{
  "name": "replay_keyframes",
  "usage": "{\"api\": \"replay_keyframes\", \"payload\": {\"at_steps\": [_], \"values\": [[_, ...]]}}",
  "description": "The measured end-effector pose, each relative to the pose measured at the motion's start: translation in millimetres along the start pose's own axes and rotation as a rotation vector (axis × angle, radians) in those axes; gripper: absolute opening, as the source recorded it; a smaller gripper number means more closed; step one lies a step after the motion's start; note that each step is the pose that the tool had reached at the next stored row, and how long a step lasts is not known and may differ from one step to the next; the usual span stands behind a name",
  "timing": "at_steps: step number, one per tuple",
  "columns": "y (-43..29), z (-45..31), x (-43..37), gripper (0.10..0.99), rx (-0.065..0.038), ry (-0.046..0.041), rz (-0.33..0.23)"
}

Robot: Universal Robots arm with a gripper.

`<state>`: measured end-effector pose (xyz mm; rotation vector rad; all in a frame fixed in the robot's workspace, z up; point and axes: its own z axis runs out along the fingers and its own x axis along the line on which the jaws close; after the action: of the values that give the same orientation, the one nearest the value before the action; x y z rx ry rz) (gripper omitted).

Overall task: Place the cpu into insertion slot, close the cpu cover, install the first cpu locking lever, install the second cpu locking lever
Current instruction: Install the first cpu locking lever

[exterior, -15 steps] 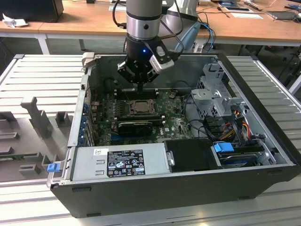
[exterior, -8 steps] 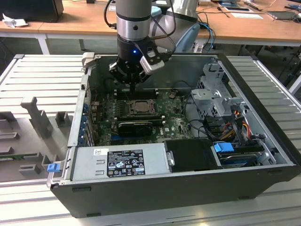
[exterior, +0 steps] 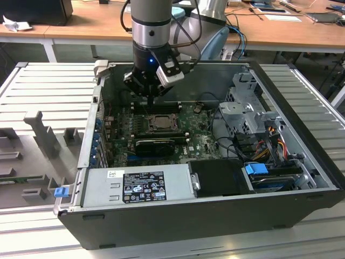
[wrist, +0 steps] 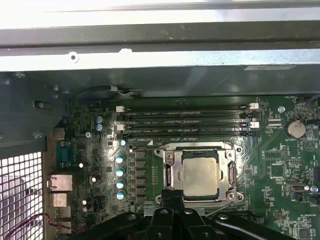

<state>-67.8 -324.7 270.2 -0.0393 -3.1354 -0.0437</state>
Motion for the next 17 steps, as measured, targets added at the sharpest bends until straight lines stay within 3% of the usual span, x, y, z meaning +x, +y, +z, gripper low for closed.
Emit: {"api": "replay_keyframes", "payload": {"at_steps": [9,16,17], "values": [[-0.1,0.6,4.1,0.106,0.0,-0.0002,0.0],[-0.6,5.5,34.6,0.106,-0.002,-0.002,0.0],[0.2,5.8,36.1,0.106,-0.001,-0.0019,0.0]]}}
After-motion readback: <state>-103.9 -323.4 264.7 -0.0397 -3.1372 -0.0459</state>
